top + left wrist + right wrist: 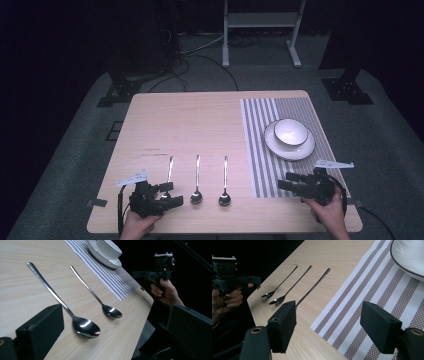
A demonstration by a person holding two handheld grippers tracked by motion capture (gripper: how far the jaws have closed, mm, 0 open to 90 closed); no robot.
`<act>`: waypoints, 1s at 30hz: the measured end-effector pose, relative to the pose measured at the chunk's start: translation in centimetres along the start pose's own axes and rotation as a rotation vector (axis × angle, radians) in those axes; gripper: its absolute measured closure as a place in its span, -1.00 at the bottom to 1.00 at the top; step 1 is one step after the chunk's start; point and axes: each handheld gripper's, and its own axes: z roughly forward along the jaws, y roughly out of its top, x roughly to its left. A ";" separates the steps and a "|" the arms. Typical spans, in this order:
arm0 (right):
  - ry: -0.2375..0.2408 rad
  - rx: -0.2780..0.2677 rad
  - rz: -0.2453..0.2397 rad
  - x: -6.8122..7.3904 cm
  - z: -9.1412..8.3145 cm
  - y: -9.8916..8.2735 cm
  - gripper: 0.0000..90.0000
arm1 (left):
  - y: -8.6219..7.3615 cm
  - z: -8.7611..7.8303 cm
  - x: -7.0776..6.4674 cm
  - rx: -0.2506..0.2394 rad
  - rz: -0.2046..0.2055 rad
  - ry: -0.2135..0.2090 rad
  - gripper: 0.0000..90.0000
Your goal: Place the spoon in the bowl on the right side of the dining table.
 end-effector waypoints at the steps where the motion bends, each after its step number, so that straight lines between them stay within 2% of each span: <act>1: 0.001 0.002 -0.001 0.0 0.0 0.1 -0.38 | 0.0 0.2 -0.1 0.001 -0.006 -0.007 -1.00; 4: 0.005 0.008 -0.002 0.2 0.1 0.3 -0.36 | 0.2 0.6 -0.3 0.003 -0.003 -0.018 -1.00; 10: 0.008 0.020 -0.004 0.3 0.4 0.5 -0.36 | 0.4 1.2 -0.4 0.017 -0.025 -0.044 -1.00; 21: 0.015 0.026 -0.009 0.5 0.7 1.1 -0.36 | 0.2 3.1 -0.3 0.091 -0.062 -0.103 -1.00; 30: 0.021 0.026 -0.018 0.7 0.8 1.5 -0.36 | -0.3 4.6 -0.2 0.143 -0.093 -0.119 -1.00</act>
